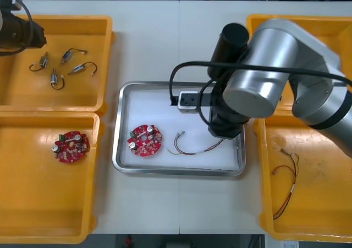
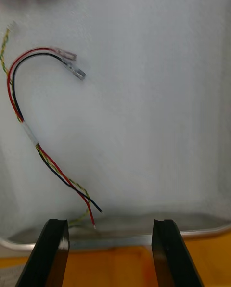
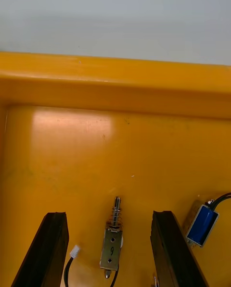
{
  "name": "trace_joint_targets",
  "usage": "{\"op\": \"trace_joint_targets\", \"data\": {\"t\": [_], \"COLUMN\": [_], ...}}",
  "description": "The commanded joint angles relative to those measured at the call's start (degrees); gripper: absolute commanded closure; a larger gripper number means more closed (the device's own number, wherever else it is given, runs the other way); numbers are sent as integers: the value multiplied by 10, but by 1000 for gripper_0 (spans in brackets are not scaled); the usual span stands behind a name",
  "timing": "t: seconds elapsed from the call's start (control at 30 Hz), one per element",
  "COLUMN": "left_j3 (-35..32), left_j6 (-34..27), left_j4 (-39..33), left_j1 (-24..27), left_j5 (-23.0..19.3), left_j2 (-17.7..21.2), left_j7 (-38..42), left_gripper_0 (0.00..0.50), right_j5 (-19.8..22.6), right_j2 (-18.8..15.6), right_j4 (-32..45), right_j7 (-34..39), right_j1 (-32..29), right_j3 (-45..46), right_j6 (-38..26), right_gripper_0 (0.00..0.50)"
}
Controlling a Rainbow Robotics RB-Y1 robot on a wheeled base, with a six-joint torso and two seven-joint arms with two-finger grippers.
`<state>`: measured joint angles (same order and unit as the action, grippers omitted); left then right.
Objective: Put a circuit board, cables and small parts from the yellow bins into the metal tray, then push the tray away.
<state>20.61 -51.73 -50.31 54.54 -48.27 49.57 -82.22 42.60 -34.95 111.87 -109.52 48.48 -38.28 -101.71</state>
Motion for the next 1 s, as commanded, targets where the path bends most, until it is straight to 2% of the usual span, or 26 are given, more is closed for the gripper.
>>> {"op": "trace_joint_targets", "data": {"t": [0.03, 0.2, 0.37, 0.57, 0.67, 0.8, 1.0], "left_j3": [23, 29, 29, 57, 66, 66, 66], "left_j6": [11, 13, 16, 29, 32, 32, 32], "left_j4": [9, 16, 19, 21, 27, 28, 39], "left_j1": [31, 30, 23, 23, 24, 23, 23], "left_j5": [2, 3, 4, 8, 5, 5, 9], "left_j2": [-6, -7, -18, -22, -22, -21, -22], "left_j7": [-29, -30, -30, -25, -25, -27, -30], "left_gripper_0": [0, 0, 0, 0, 0, 0, 0], "right_j5": [27, 74, 92, 77, 54, 5, -19], "right_j2": [-46, -68, -89, -110, -120, -131, -131], "right_j4": [36, 48, 68, 77, 77, 76, 50], "right_j7": [10, 11, 11, 16, 11, 4, 4], "right_j1": [-16, -74, -118, -156, -172, -180, -181], "right_j3": [85, 209, 294, 369, 391, 391, 397], "right_j6": [-29, -36, -57, -83, -83, -63, -37], "right_gripper_0": [0, 0, 0, 0, 0, 0, 0]}}
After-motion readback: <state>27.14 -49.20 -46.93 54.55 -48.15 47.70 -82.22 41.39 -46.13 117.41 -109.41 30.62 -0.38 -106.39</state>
